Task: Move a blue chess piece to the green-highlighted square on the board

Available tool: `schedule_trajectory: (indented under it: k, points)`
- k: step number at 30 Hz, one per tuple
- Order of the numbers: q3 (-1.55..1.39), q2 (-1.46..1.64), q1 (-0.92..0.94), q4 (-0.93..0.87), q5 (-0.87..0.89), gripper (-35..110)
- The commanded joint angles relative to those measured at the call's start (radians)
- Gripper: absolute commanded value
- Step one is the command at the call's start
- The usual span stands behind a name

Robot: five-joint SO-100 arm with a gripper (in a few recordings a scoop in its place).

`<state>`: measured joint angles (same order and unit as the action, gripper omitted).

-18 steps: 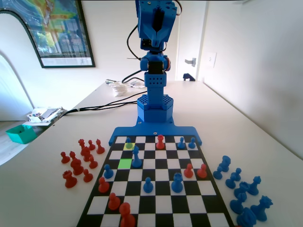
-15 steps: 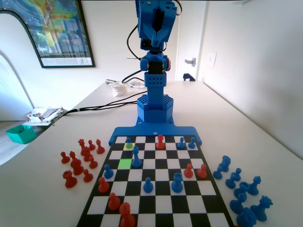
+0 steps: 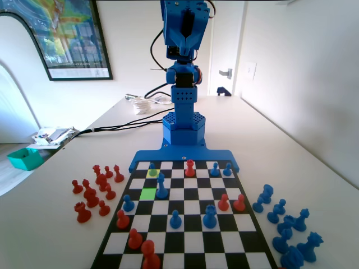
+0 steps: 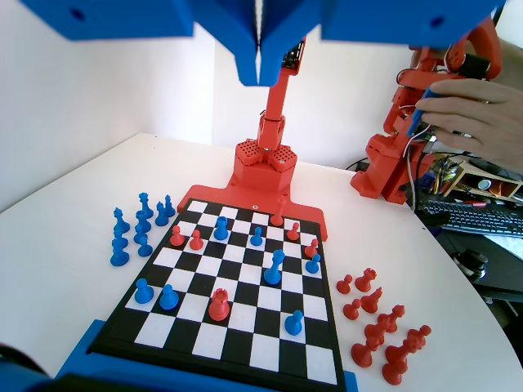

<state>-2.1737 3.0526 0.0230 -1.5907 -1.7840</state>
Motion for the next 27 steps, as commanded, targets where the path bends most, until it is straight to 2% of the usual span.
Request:
schedule_trajectory:
  k: [1, 15, 21, 27]
  points:
    - [-0.003, 0.003, 0.009, 0.02, -0.012, 2]
    - [0.015, -0.018, -0.012, 0.012, -0.012, 1]
    - [0.167, -0.222, -0.018, -0.052, 0.023, 1]
    - [0.258, -0.436, 0.025, -0.072, -0.032, 1]
